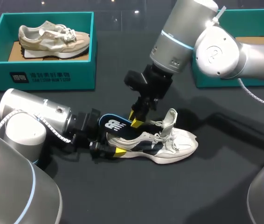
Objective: Take the shoe out of the shoebox, open the shoe tongue, remove and reinsert the insole, then place the shoe into the shoebox
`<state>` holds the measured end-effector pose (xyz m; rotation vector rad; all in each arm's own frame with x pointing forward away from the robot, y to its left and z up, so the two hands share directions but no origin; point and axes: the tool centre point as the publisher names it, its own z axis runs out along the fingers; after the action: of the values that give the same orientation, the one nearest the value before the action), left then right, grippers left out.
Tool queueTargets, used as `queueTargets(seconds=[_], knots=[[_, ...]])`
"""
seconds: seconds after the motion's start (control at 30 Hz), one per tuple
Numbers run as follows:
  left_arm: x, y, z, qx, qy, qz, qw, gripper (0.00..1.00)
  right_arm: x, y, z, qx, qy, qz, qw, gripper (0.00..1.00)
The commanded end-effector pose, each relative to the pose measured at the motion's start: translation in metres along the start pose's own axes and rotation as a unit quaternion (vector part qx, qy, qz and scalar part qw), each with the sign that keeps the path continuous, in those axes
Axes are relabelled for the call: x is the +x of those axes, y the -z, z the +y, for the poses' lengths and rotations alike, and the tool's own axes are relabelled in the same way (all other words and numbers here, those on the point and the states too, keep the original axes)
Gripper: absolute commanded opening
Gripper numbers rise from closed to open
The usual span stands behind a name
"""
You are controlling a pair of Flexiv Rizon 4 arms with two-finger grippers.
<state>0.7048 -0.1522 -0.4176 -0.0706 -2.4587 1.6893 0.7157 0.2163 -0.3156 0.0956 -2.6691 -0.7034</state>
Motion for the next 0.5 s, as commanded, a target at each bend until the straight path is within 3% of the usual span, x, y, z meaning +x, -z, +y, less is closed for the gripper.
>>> queueTargets(seconds=[0.03, 0.5], knots=[[0.0, -0.001, 0.001, 0.0, 0.0, 0.0, 1.0, 0.0, 0.001, -0.004, -0.002, -0.011, -0.007, 0.001, 1.0, 0.37], [0.0, -0.001, 0.001, 0.0, 0.0, 0.0, 1.0, 0.0, 0.011, -0.01, 0.002, -0.036, -0.044, 0.016, 0.998, 0.41]])
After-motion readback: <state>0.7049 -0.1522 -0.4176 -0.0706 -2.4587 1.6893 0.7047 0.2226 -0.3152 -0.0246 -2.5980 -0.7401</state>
